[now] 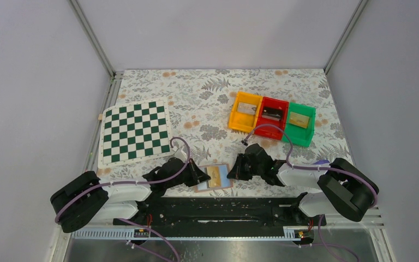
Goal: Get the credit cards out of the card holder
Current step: Remove the credit card from the card holder.
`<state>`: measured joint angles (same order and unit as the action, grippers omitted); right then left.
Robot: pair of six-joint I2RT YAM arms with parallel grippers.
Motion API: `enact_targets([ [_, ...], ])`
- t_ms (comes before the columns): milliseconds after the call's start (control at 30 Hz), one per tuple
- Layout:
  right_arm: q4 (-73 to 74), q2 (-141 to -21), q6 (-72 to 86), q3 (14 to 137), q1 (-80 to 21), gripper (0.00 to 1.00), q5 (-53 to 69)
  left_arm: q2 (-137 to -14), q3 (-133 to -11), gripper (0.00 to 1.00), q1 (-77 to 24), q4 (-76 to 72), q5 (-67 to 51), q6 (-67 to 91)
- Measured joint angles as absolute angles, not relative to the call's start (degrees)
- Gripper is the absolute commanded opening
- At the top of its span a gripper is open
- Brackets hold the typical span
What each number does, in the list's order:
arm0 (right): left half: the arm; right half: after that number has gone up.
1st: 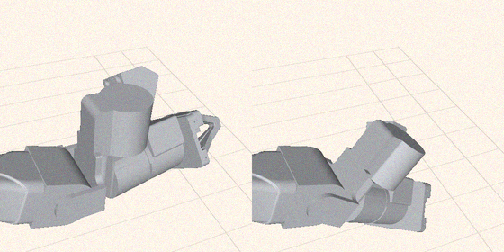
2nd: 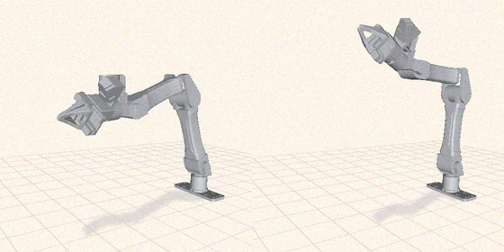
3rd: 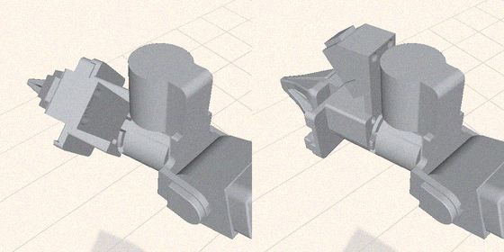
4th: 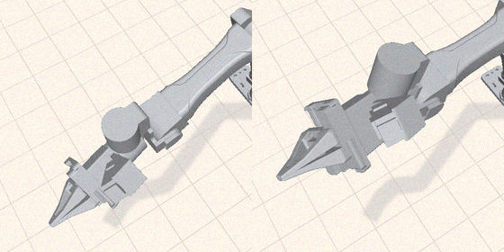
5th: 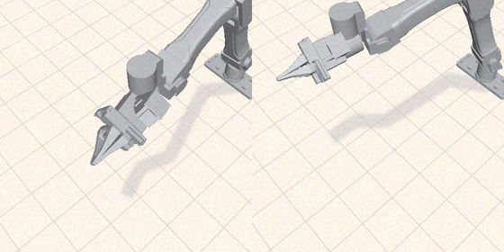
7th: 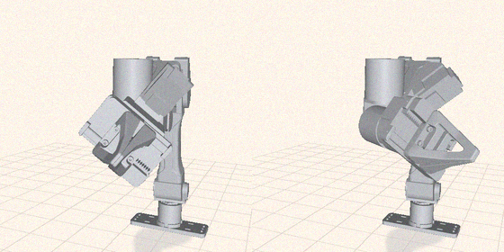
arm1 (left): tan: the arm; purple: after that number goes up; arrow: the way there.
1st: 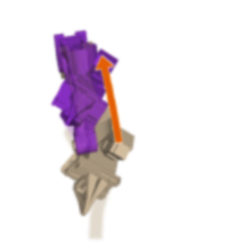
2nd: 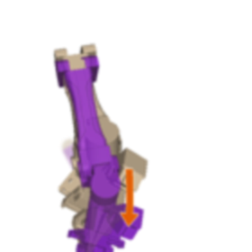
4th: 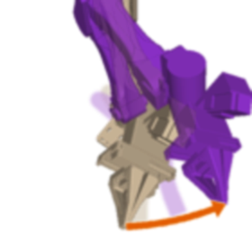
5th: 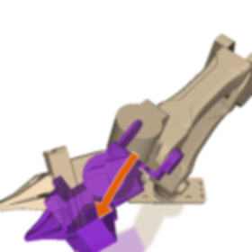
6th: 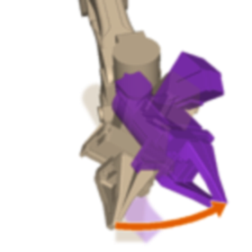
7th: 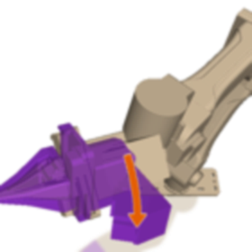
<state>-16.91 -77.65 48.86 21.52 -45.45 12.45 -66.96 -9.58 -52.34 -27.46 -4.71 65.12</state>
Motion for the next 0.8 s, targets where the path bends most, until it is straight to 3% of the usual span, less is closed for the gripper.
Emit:
enact_targets([
  [200, -16.21, -77.82, 48.49, 21.65, -45.23, 0.05, 11.73, -65.73, -8.19, 0.0, -51.09, -26.81, -6.33, 64.75],
  [233, -16.12, -77.84, 48.45, 21.69, -45.23, 0.05, 11.64, -65.69, -7.99, 0.01, -50.92, -26.76, -6.59, 64.73],
  [267, -16.1, -77.84, 48.45, 21.69, -45.23, 0.05, 11.62, -65.65, -7.86, 0.1, -50.76, -26.74, -6.92, 64.55],
  [300, -16.03, -77.84, 48.42, 21.71, -45.21, 0.05, 11.57, -65.63, -7.84, 0.1, -50.59, -26.61, -7.2, 64.4],
  [333, -15.84, -77.84, 48.23, 21.71, -45.21, 0.05, 11.33, -65.6, -7.84, 0.0, -50.41, -26.59, -7.46, 64.12],
  [733, -15.38, -77.91, 48.01, 21.89, -45.08, 0.05, 11.07, -62.98, -7.6, 0.0, -49.52, -26.61, -9.04, 62.26],
  [800, -15.31, -77.89, 47.83, 21.91, -45.08, 0.05, 11.09, -61.95, -7.44, 0.13, -49.36, -26.17, -9.02, 62.08],
])
